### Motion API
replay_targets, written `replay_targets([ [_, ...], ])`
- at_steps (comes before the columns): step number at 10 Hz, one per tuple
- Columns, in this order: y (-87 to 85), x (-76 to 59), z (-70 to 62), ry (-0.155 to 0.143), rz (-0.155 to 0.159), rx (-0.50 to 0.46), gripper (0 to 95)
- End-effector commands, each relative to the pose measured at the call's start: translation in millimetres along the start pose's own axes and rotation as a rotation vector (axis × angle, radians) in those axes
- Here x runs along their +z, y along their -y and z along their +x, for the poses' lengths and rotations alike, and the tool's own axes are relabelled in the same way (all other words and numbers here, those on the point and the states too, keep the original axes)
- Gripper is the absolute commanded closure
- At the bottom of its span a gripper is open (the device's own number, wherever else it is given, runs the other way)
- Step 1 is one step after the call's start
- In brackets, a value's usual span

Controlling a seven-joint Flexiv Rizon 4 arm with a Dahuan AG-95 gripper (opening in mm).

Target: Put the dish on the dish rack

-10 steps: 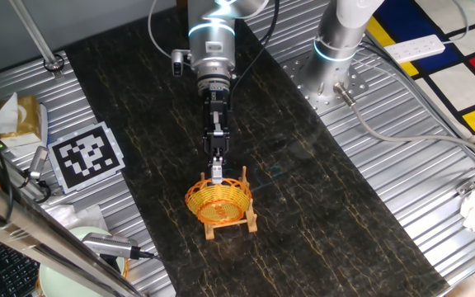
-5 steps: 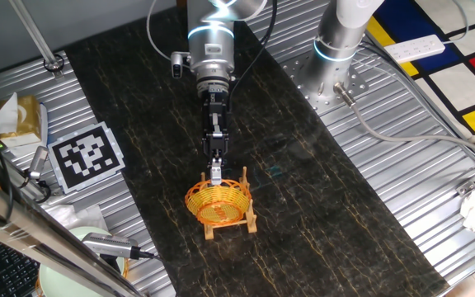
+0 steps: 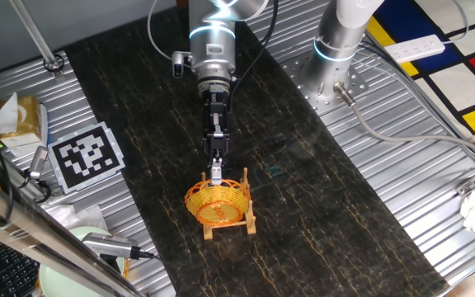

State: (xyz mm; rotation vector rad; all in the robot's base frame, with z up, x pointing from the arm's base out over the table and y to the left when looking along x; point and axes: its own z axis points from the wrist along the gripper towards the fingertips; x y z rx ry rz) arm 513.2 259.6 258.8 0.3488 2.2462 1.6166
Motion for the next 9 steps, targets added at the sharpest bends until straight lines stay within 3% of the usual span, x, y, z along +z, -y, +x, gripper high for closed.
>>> replay_targets([
  [1,-0.6,2.4,1.5,0.034,-0.015,-0.001,95.0],
  [6,5.9,0.3,12.3,0.042,-0.052,0.004,95.0],
  [9,7.4,0.7,14.8,0.040,-0.049,0.003,95.0],
])
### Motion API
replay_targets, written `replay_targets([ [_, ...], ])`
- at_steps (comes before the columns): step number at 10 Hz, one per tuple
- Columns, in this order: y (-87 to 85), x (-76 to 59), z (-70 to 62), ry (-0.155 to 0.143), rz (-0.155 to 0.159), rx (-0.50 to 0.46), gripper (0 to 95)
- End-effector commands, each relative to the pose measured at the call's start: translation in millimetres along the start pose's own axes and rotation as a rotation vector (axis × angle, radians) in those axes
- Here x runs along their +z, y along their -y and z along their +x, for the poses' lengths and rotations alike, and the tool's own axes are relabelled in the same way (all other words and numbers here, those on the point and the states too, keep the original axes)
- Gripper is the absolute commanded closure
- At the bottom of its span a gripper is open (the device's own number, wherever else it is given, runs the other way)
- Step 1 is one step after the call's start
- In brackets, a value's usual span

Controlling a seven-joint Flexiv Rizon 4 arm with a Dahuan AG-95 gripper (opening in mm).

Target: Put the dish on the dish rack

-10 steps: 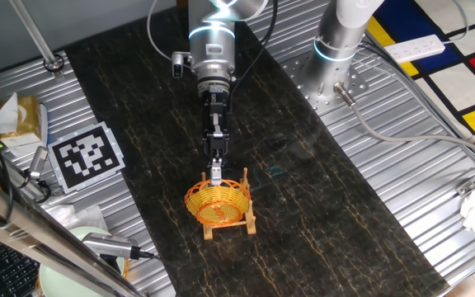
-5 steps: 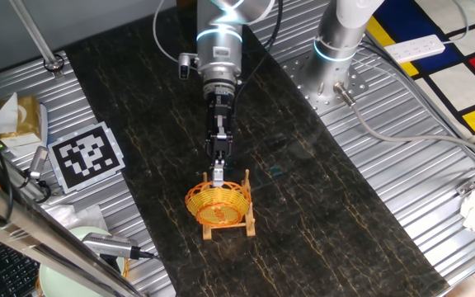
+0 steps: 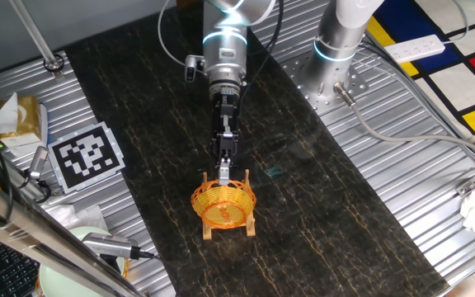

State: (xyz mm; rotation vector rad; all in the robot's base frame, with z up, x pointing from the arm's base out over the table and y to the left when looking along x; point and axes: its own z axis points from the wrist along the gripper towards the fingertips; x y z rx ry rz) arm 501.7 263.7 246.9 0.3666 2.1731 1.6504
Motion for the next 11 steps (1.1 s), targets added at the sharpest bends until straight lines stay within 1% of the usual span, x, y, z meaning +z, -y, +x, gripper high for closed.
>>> replay_targets([
  [1,-2.6,-1.3,1.0,0.000,0.002,0.003,95.0],
  [4,-2.2,-1.4,1.1,0.001,0.003,0.004,95.0],
  [8,2.5,-2.1,2.3,0.000,0.000,0.002,95.0],
  [11,3.5,-1.8,2.7,0.006,0.001,0.000,95.0],
])
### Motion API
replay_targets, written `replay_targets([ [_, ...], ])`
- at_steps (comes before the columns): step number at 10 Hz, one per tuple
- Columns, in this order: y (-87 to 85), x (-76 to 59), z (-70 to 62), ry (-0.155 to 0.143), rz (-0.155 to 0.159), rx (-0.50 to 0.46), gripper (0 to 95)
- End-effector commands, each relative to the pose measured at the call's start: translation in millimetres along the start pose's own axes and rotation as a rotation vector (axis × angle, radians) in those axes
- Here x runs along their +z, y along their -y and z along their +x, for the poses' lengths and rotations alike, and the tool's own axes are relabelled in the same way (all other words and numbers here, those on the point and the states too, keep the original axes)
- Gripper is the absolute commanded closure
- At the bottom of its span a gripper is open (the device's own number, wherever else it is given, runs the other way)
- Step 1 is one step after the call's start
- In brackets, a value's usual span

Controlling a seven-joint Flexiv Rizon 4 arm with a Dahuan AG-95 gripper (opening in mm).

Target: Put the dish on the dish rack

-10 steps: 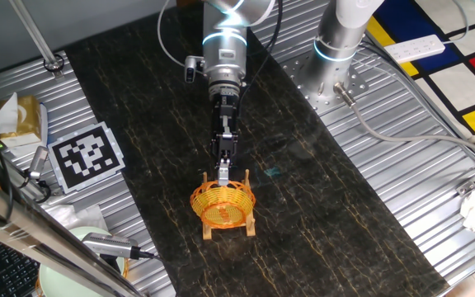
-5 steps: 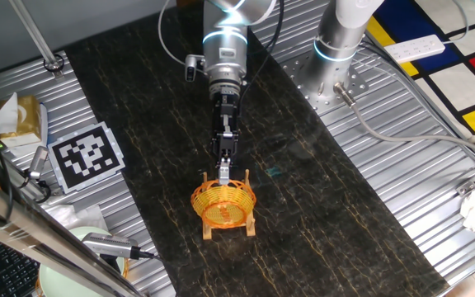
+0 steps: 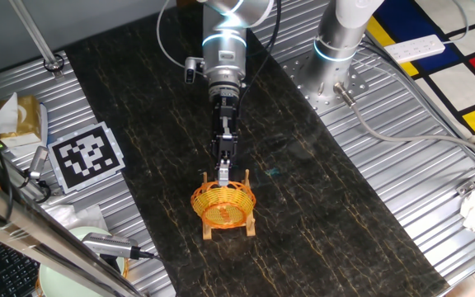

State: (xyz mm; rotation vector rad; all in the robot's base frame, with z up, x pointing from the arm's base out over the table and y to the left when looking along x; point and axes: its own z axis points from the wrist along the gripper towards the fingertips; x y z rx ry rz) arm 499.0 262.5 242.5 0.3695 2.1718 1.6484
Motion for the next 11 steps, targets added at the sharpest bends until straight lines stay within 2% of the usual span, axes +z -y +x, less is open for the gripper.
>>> replay_targets([
  [1,-0.8,-0.5,0.3,0.007,-0.001,-0.001,95.0],
  [3,-0.4,-0.2,0.4,0.019,0.003,-0.004,95.0],
  [7,1.0,0.2,0.4,0.021,0.015,-0.026,95.0],
  [9,1.0,0.2,0.4,0.023,0.013,-0.037,57.0],
  [11,0.9,0.2,0.4,0.020,0.010,-0.048,57.0],
])
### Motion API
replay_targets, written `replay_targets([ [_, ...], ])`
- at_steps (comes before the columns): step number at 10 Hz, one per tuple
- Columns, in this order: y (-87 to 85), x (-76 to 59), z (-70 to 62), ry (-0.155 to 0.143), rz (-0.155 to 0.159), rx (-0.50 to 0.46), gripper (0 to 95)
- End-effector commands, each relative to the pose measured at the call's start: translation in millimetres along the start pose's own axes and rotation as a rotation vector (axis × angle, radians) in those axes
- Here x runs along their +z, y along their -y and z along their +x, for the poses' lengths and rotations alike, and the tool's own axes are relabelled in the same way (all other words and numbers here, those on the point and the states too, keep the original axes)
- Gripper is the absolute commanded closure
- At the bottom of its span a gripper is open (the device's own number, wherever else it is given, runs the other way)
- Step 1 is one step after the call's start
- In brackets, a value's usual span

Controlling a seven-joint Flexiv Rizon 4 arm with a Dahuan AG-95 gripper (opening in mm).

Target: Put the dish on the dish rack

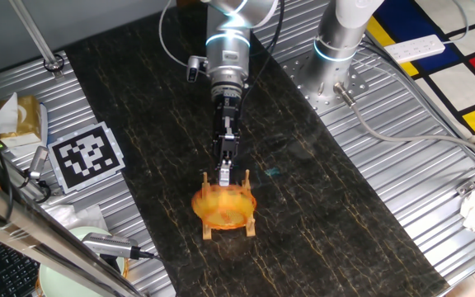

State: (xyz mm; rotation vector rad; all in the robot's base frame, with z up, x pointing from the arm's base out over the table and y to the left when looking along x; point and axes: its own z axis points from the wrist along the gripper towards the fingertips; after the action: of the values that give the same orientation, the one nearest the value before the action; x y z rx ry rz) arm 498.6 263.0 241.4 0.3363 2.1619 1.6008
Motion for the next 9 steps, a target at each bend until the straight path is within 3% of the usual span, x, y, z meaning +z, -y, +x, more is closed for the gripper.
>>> replay_targets([
  [1,-0.5,-0.4,-0.3,0.002,-0.004,-0.003,38.0],
  [2,-1.9,-0.5,-0.4,0.001,-0.003,-0.003,38.0],
  [4,-10.1,-2.0,0.2,-0.001,0.029,-0.008,38.0],
  [6,-29.1,-5.5,2.9,-0.020,0.208,-0.059,38.0],
  [7,-37.7,-8.1,5.5,-0.039,0.334,-0.110,57.0],
  [8,-42.1,-10.7,7.7,-0.060,0.416,-0.146,57.0],
  [9,-44.0,-12.9,9.3,-0.083,0.480,-0.184,76.0],
])
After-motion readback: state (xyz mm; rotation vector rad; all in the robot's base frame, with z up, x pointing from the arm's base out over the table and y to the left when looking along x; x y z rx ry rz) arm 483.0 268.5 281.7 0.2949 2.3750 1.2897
